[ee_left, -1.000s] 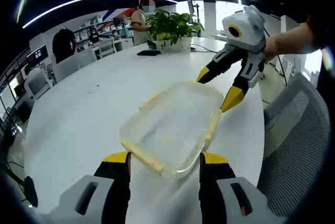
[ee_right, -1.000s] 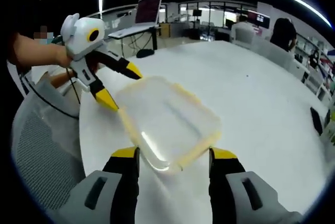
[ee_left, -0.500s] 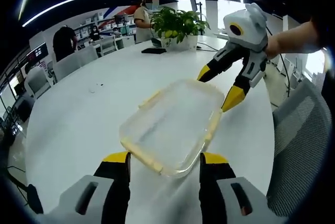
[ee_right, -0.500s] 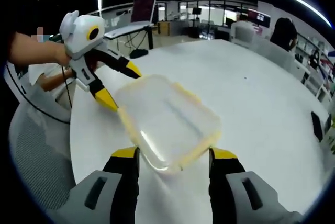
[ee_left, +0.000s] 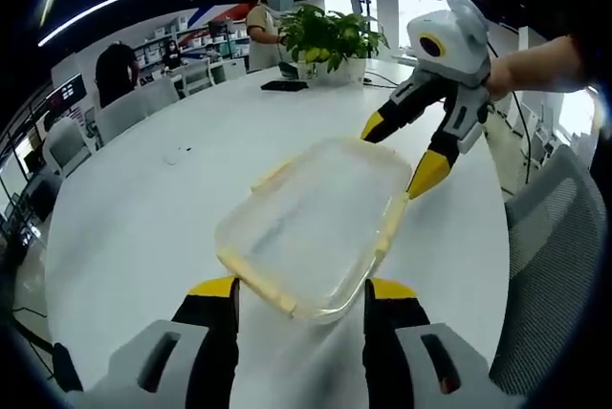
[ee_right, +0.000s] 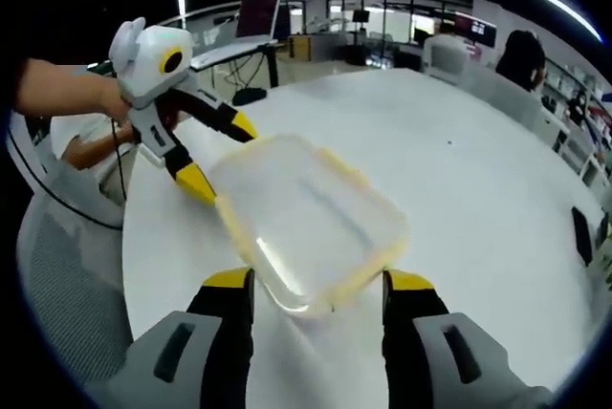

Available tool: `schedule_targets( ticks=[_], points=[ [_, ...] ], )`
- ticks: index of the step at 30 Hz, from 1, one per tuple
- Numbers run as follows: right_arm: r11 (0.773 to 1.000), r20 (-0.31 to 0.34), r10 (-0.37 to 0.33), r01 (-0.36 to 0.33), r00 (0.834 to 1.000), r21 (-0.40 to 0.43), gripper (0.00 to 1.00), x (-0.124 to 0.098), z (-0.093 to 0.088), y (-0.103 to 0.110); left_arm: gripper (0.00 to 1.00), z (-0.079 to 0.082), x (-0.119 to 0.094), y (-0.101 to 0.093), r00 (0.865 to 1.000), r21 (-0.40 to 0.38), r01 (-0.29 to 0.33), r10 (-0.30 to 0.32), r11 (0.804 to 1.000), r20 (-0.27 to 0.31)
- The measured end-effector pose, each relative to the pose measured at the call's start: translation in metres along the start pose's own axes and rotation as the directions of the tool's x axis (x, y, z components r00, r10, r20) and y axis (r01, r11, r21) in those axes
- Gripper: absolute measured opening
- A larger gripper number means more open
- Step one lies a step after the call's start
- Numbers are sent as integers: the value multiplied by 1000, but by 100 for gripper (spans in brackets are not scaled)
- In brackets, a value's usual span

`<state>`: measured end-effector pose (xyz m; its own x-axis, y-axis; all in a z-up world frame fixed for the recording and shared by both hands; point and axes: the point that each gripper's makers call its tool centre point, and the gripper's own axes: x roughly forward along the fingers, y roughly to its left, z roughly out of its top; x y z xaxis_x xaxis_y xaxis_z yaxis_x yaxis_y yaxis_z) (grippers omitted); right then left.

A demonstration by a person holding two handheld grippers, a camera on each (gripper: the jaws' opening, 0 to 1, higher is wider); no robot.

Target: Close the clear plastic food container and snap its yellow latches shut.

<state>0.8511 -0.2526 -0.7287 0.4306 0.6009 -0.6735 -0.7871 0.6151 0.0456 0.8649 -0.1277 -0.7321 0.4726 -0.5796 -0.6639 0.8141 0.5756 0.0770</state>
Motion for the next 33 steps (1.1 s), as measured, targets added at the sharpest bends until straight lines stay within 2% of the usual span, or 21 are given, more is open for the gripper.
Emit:
schedule_targets(
  ticks=[2,9,14,20,24,33],
  points=[
    [1000,15,7,-7,1000,27,52,-1,1,1,47,0,0,0,1000,-7,-1,1,1000,-4],
    [1000,44,-10,10,999,14,56,-13,4,5,51,6,-9,-3,1000,-9,-14,15,1000,20],
    [1000,71,-25,25,997,6,60,-25,3,9,55,10,-22,-8,998,-24,-32,34,999,54],
    [999,134,-47,44,990,26,65,-40,5,15,61,13,-39,-14,994,-41,-57,61,998,94],
    [998,173,-62,56,983,39,67,-52,5,20,65,10,-52,-21,989,-51,-72,78,996,124],
    [994,216,-106,100,971,37,73,-75,-10,33,71,-2,-79,-36,976,-80,-116,129,990,177]
  ],
)
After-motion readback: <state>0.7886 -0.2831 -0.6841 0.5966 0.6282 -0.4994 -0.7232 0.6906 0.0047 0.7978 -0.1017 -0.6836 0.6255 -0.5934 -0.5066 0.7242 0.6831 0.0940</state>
